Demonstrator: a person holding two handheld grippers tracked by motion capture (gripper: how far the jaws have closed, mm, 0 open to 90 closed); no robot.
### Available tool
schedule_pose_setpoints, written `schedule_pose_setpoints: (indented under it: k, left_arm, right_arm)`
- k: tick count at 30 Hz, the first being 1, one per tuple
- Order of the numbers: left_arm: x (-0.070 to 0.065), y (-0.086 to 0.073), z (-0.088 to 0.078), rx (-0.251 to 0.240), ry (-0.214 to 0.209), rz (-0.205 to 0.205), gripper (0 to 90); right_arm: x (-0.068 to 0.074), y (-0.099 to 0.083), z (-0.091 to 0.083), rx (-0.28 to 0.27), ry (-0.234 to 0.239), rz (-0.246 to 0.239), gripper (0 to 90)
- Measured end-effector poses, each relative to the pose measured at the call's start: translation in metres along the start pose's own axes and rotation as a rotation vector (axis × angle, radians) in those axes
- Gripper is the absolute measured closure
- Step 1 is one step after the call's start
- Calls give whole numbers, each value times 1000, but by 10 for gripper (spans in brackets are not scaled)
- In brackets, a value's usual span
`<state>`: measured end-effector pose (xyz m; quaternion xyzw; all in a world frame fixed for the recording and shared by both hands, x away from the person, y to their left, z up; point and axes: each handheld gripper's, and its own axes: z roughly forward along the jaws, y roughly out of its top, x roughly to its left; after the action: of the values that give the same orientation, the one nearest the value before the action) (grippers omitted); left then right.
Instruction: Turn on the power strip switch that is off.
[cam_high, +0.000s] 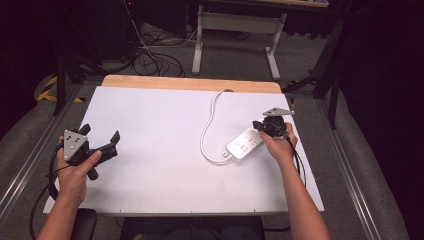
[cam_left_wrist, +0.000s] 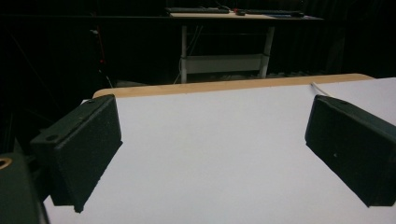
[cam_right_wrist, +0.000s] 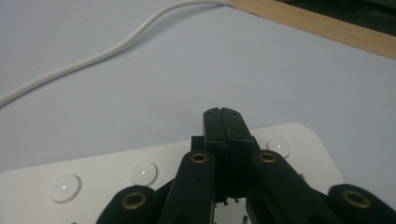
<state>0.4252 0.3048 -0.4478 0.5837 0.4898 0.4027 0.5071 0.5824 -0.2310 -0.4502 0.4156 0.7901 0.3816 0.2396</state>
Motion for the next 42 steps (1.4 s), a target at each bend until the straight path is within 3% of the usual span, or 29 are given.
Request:
schedule_pose_setpoints:
  k: [11, 22, 32, 42]
  left_arm:
    - [0, 0, 0, 1, -1, -3, 43]
    - [0, 0, -1, 1, -3, -3, 44]
    - [0, 0, -2, 3, -2, -2, 44]
    - [0, 0, -2, 3, -2, -2, 44]
  right_arm:
    - [2, -5, 8, 48, -23, -33, 900]
    - [5, -8, 9, 36, -49, -68, 900]
    - [5, -9, 10, 36, -50, -31, 900]
    - [8, -10, 11, 35, -74, -35, 900]
